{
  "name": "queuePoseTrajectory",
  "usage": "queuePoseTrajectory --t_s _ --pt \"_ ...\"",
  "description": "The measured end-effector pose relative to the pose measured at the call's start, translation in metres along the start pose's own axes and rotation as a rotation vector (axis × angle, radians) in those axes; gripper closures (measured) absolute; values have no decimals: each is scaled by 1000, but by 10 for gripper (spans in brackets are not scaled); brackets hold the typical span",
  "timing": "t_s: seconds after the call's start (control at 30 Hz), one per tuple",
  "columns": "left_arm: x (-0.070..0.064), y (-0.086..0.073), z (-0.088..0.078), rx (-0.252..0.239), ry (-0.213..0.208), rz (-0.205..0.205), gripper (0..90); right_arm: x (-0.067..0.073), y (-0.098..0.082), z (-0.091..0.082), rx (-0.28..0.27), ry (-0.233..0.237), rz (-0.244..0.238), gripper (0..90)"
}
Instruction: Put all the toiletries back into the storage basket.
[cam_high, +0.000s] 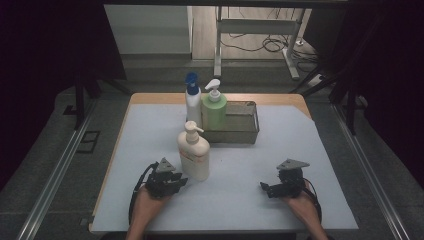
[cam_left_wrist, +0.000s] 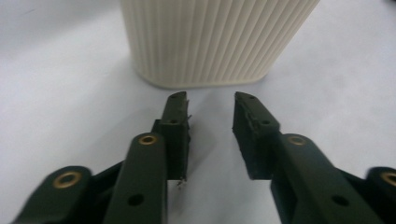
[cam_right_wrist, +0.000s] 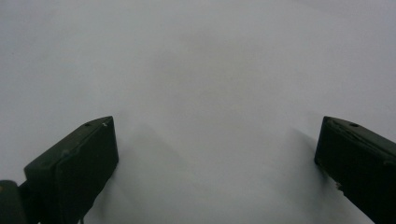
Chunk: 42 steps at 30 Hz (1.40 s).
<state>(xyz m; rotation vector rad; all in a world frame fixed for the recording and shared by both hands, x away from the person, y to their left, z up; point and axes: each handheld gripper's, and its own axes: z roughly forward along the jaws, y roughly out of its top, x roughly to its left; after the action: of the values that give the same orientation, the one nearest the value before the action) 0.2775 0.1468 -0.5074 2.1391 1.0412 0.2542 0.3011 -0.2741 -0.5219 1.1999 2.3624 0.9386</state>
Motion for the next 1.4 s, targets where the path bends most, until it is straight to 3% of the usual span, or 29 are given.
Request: queuePoseTrajectory --t_s 0.5,0.7,0.83,1.4 --pt "7 -17 -14 25 149 -17 140 4 4 -5 -7 24 -21 0" --pt "12 -24 -8 48 192 -43 111 11 11 -8 -25 56 -32 0" --pt "14 -28 -8 12 181 -47 105 18 18 -9 -40 75 -56 0" --pt "12 -29 -8 5 192 -37 110 34 47 -15 -81 134 -117 0"
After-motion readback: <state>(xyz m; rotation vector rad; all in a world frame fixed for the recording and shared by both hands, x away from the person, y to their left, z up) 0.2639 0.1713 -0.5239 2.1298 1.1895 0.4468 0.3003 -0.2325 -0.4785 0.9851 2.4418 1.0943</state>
